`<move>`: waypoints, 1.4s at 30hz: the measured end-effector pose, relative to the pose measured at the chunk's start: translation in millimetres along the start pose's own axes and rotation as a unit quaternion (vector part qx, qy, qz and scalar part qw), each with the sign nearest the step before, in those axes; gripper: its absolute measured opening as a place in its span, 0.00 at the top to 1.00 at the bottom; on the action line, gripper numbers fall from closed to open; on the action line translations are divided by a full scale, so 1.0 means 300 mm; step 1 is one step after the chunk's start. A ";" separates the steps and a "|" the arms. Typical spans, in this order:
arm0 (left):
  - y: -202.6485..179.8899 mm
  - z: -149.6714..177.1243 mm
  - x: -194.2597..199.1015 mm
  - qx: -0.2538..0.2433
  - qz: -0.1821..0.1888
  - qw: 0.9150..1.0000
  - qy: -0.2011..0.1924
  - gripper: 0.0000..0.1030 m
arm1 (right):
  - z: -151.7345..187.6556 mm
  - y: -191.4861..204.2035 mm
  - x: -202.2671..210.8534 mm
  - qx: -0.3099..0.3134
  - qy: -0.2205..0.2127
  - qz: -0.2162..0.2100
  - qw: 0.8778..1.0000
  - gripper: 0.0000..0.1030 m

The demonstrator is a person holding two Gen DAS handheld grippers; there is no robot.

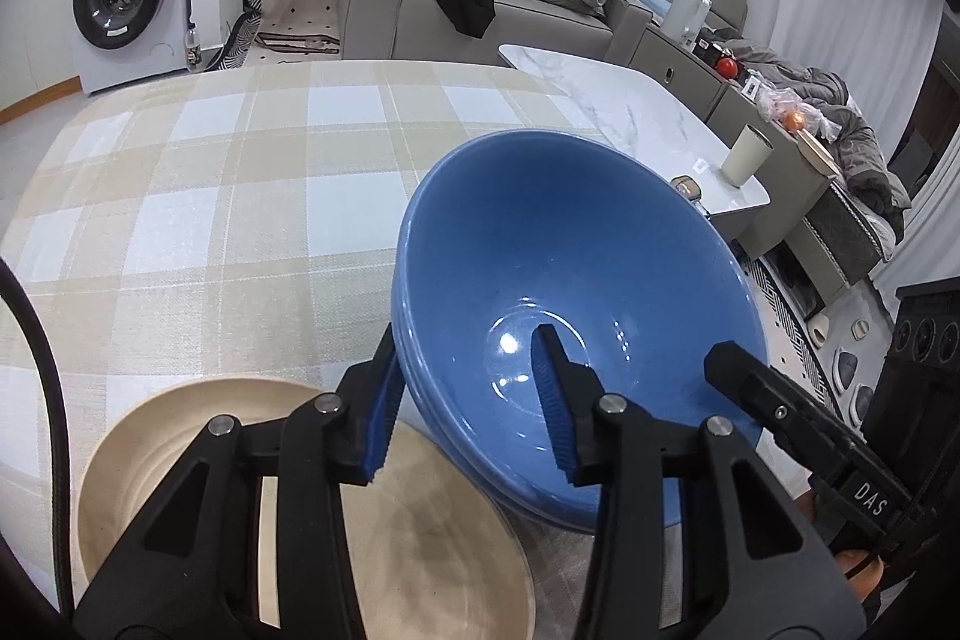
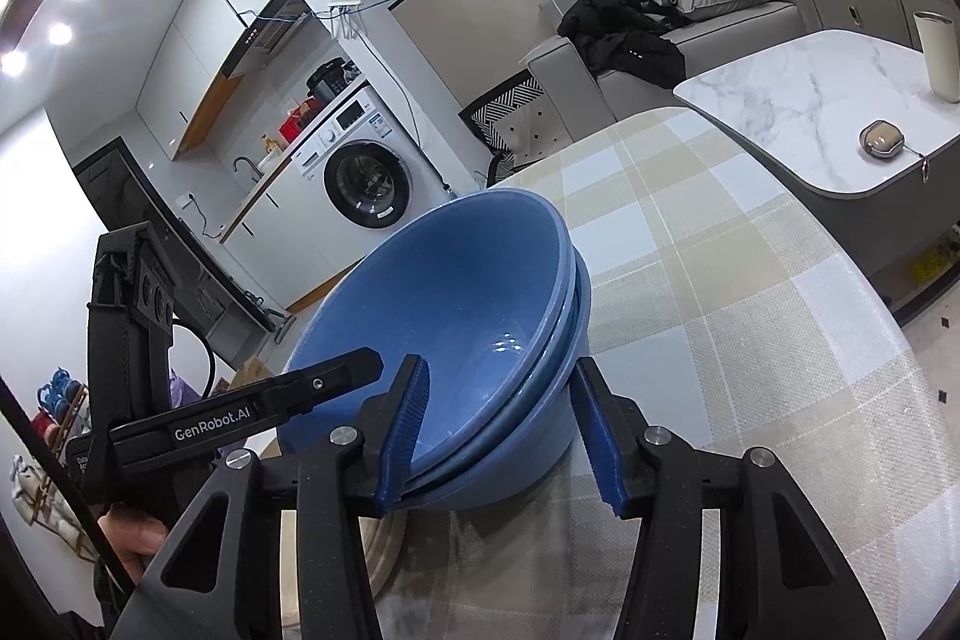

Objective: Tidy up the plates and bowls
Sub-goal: 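Lift the bowl stack with both grippers and carry it over the cream plates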

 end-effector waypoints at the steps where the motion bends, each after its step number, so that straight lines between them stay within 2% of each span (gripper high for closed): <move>1: -0.003 0.001 0.006 -0.003 -0.001 1.000 -0.002 0.62 | -0.001 0.003 0.002 0.001 -0.001 0.001 1.000 0.50; 9: -0.020 0.006 0.058 -0.010 -0.005 1.000 -0.012 0.62 | -0.012 0.029 0.035 0.012 -0.010 0.001 1.000 0.50; 20: -0.040 0.028 0.192 -0.013 -0.012 0.999 -0.037 0.62 | -0.034 0.103 0.092 0.035 -0.028 -0.005 0.999 0.50; 31: -0.054 0.085 0.352 -0.013 -0.014 0.998 -0.059 0.62 | -0.043 0.208 0.160 0.067 -0.045 -0.011 0.997 0.50; 42: -0.012 0.157 0.504 0.002 -0.019 0.997 -0.074 0.62 | -0.019 0.322 0.185 0.102 -0.046 -0.020 0.993 0.50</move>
Point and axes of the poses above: each gripper's, at about its wrist camera, not at the fingertips, and x roughly against the way its jaws point, y to its left, z to its underside, the point moved 10 cm from there along -x, roughly the way its jaws point, and after that the axes turned 9 degrees about y, right-handed, at the moved point
